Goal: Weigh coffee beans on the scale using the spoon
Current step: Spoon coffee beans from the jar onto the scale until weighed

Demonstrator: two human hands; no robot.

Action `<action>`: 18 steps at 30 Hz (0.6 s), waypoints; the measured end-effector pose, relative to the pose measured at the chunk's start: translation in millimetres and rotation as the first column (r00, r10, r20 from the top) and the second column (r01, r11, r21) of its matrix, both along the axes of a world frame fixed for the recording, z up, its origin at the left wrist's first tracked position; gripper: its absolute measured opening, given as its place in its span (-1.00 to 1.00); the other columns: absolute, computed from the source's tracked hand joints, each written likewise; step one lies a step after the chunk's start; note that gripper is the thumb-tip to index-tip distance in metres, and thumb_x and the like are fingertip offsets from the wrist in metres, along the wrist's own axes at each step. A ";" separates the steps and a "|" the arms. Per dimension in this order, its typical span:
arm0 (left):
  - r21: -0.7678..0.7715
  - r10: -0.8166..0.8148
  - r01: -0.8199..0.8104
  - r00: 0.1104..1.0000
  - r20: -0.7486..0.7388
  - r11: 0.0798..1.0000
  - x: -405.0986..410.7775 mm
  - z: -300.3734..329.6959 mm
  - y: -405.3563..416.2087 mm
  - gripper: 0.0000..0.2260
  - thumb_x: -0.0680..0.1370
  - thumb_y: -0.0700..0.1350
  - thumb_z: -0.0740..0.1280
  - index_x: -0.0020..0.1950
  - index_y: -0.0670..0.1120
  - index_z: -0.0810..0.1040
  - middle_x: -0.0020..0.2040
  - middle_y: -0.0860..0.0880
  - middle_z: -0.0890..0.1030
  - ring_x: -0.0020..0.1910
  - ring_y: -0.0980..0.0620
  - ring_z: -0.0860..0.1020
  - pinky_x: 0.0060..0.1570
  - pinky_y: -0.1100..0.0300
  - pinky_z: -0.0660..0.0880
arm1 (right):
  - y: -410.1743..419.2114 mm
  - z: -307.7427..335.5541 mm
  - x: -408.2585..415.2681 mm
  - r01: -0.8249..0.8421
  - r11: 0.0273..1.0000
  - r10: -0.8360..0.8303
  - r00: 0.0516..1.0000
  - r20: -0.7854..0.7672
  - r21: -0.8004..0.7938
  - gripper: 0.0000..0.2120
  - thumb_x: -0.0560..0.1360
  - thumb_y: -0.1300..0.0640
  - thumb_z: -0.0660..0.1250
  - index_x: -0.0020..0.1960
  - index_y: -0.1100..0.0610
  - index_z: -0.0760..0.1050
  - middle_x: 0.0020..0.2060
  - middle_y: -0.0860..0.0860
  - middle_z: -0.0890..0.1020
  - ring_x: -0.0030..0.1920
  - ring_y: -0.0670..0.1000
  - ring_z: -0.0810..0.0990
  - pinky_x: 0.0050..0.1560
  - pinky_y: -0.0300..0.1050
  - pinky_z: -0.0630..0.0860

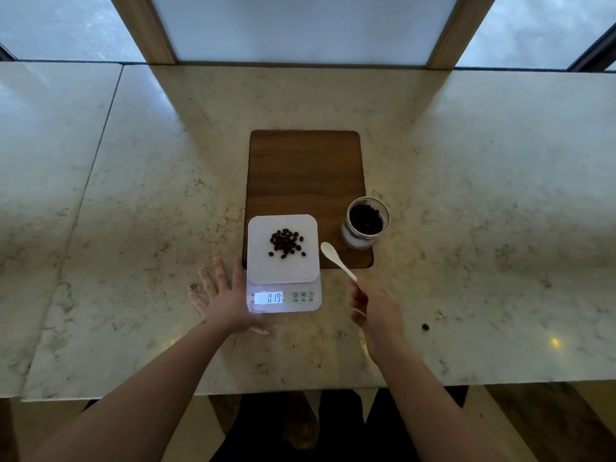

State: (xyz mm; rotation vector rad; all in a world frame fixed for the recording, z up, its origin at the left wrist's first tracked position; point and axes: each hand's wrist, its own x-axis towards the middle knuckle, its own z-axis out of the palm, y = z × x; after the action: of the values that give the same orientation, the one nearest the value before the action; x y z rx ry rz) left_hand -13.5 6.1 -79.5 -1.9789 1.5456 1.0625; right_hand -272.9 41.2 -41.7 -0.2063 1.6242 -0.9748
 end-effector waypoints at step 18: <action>-0.038 -0.017 0.016 0.999 -0.042 0.999 1.3 -1.8 1.5 0.46 0.05 0.38 0.60 0.48 0.15 -0.51 0.50 -0.16 -0.53 0.40 -0.28 -0.58 0.36 -0.49 -0.29 | -0.2 -23.5 -87.7 0.087 0.994 -0.059 0.933 -0.354 0.065 -0.85 0.54 0.07 0.43 0.04 0.12 0.69 -0.16 0.01 0.67 -0.18 -0.03 0.58 -0.20 -0.11 0.50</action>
State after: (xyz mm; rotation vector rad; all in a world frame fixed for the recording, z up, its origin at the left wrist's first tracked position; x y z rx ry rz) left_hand -12.2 7.6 -81.3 -1.9771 1.6129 1.0830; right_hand -360.6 41.0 -65.2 -0.2795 2.0084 -0.9655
